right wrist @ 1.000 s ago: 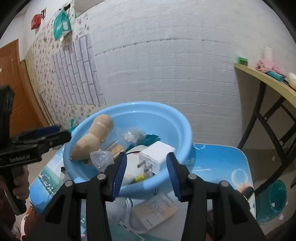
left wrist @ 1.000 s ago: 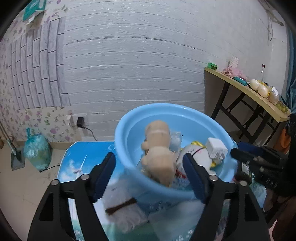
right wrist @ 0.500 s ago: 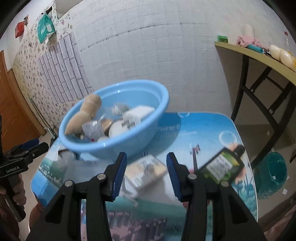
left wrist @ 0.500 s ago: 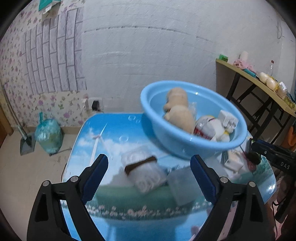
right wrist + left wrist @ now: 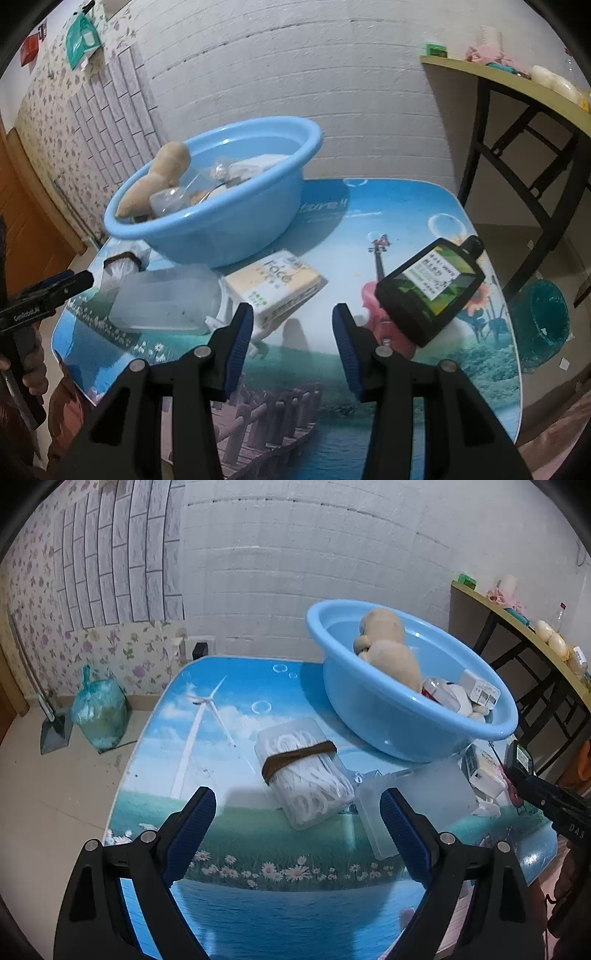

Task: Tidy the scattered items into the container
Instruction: 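Grasp the clear box of white bands with the left tool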

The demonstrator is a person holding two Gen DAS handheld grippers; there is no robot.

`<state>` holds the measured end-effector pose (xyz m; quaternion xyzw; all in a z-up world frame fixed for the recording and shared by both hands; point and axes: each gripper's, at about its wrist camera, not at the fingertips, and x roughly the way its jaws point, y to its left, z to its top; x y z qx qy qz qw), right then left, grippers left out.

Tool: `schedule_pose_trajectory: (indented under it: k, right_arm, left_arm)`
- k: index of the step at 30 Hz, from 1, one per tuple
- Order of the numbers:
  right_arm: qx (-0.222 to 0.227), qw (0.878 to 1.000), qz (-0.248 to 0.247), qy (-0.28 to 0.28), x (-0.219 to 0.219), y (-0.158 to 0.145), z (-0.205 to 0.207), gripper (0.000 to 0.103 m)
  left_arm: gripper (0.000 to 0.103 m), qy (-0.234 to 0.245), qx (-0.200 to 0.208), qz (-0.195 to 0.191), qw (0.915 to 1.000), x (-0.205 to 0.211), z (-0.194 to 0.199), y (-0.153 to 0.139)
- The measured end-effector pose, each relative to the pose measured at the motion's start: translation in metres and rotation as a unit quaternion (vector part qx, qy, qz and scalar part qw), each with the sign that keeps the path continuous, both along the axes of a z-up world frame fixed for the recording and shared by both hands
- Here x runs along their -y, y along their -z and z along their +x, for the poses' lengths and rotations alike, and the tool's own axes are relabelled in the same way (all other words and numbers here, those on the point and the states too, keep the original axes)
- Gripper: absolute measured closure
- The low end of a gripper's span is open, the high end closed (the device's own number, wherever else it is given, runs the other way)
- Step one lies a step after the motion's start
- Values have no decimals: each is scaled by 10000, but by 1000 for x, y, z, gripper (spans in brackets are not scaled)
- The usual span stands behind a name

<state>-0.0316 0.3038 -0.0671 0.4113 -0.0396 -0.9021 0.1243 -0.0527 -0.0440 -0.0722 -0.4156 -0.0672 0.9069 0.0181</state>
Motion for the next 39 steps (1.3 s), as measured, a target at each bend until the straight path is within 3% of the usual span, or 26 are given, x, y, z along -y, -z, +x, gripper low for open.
schedule_pose_trajectory:
  k: [16, 20, 31, 34, 38, 39]
  right_arm:
    - [305, 9987, 135, -376, 23, 20, -7, 52]
    - [359, 9982, 76, -464, 26, 24, -10, 40]
    - [455, 9974, 156, -543, 39, 33, -17, 39]
    - [442, 9972, 198, -573, 43, 33, -18, 39]
    - [433, 9972, 198, -581, 42, 32, -18, 40]
    - [428, 9971, 177, -597, 41, 32, -17, 47]
  left_arm:
    - [12, -58, 367, 108, 9993, -1, -29, 25]
    - [12, -112, 408, 184, 9989, -1, -38, 28]
    - [12, -105, 560, 118, 9983, -3, -54, 40]
    - [32, 138, 523, 155, 9984, -6, -53, 37]
    - [33, 226, 506, 75, 9984, -7, -49, 36]
    - [33, 233, 498, 75, 9985, -7, -47, 36]
